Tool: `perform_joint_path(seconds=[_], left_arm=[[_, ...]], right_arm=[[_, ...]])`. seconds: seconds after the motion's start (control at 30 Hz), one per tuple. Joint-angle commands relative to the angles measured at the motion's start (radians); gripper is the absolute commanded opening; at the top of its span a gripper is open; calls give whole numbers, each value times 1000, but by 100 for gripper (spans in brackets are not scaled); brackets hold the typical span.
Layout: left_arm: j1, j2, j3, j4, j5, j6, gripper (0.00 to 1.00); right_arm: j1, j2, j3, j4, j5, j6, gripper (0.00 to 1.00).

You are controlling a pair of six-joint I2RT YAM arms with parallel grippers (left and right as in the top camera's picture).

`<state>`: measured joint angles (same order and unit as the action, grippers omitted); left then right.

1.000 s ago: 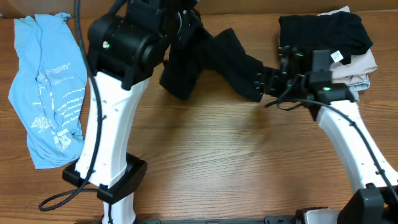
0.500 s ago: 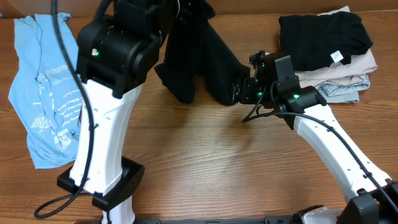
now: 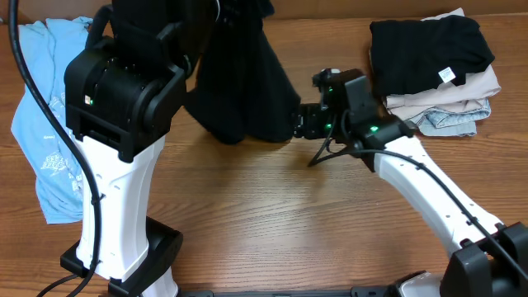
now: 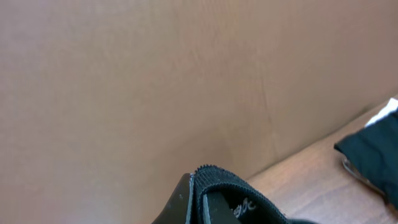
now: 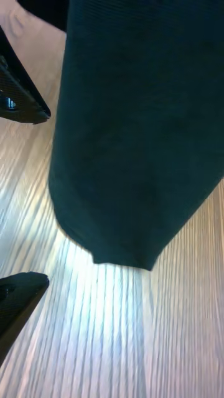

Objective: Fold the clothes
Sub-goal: 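Lift the black shirt high with the left gripper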

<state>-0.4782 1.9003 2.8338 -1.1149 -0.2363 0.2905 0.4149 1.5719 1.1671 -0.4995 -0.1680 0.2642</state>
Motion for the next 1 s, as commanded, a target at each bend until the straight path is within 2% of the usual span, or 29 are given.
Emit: perform_joint_path(seconds=[0.0,0.33,0.47,0.67,0.97], left_arm=[[-5,-31,14,51,26,-7,4],[-5,-21,7,60,87,-38,4],[-5,-21,-6,42,126,-41,4],[-21,-39,-3,64,137,-44,4],[-27,-129,-3,87,162,-44,4]], right_arm=[[50,-2,32,25,7,4,80],[182,-3,33,199,7,95,80],[186,-2,33,259,17,104,80],[186,0,33,301,156,104,80],[187,40,33,338,159,144,79]])
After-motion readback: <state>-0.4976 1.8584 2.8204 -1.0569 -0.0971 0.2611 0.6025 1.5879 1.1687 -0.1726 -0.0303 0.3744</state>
